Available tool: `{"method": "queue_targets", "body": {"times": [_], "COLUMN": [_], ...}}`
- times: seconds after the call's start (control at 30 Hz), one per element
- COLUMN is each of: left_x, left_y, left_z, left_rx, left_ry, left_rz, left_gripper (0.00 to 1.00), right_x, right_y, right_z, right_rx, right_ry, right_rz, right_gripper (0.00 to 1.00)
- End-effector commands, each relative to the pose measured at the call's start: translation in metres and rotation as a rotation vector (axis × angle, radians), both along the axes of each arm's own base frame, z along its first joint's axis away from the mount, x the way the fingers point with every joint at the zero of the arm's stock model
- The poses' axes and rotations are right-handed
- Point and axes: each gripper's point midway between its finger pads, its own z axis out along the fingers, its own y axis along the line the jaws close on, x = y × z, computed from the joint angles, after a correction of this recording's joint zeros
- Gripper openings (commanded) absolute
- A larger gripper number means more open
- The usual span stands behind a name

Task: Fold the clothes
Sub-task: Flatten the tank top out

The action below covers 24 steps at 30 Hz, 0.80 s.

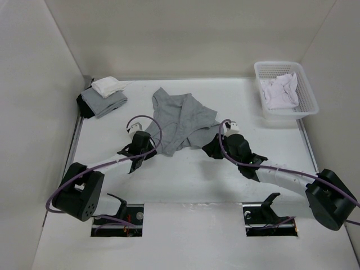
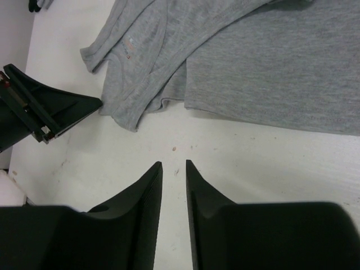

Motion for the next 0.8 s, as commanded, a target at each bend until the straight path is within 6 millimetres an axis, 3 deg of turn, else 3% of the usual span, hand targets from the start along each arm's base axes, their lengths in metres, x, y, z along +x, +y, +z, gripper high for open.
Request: {"method": "queue_targets", "body": {"times": [0.0, 0.13, 0.3, 0.43, 0.57, 0.77], "left_x": [0.005, 0.005, 0.002, 0.002, 0.004, -0.001], "left_y": [-0.001, -0.004, -0.008, -0.004, -0.001, 0.011], "left_z": [0.0, -0.004, -0.004, 0.001, 0.022, 0.038], "left_rx": [0.039, 0.036, 0.024, 0.019, -0.016, -0.069], "left_ry": [0.006, 0.019, 0.026, 0.012, -0.041, -0.094], "left_rz": [-0.013, -0.026, -0.051, -0.047, -0.031, 0.012], "left_gripper": [0.2, 0.16, 0.1, 0.03, 0.0, 0.0], "right_x": [0.013, 0.021, 0.044, 0.054, 0.059, 0.059], "right_y": [0.008, 0.0, -0.045, -0.079, -0.111, -0.111], "right_z": [0.026, 0.027, 0.016, 0.0, -0.03, -0.052], "right_rx": [0.064, 0.066, 0.036, -0.005, -0.086, -0.166], "right_ry": [-0.075, -0.082, -0.075, -0.047, 0.044, 0.137], "right_rz": [-0.03, -0.075, -0.258, -0.372, -0.463, -0.458], "right_gripper": [0.3, 0.35, 0.42, 0.47, 0.49, 0.49]}}
